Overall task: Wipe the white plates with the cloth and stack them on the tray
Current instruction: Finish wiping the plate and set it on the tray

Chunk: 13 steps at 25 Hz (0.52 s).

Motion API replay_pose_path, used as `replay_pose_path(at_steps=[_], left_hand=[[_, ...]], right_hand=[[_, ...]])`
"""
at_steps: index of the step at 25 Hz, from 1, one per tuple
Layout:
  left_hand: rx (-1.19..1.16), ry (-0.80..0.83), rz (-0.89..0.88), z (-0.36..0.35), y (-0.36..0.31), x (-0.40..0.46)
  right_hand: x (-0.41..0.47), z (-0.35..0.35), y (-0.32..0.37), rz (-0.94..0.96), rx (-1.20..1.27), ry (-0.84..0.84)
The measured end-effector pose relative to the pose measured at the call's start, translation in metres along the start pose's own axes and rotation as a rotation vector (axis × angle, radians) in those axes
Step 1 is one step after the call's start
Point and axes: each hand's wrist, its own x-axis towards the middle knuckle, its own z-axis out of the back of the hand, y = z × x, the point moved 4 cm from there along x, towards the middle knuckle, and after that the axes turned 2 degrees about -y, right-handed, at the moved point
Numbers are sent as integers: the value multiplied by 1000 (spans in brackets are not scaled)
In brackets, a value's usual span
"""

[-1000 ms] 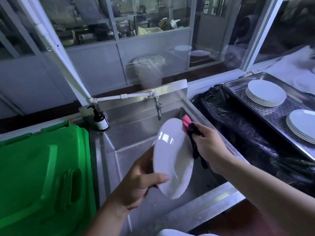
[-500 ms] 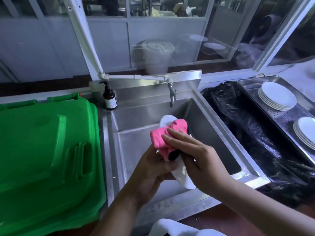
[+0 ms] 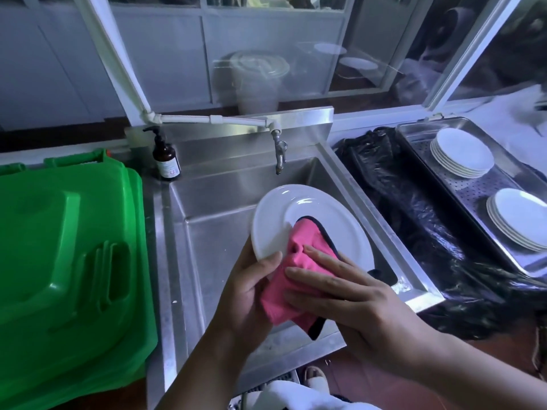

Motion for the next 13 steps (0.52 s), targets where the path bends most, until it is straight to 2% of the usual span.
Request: replay_pose_path(at_steps=[4,6,8,11,13], left_hand=[[106,-28,-76,-13,-4,0],[162,-48,-115,-19,-9,0],[227,-52,-160,-26,-14,0],[331,-74,-218,-37,-16,-3],[410,-101,-252,-50,-12,-4]], right_hand=[[-31,21,-28,36,-7,-3],[-50,27,-51,-13,37,-44],[-60,29,-77,-202,199,-123],[-53,45,-115,-659,558,-347],[-30,66,-121,-629,539,-471]])
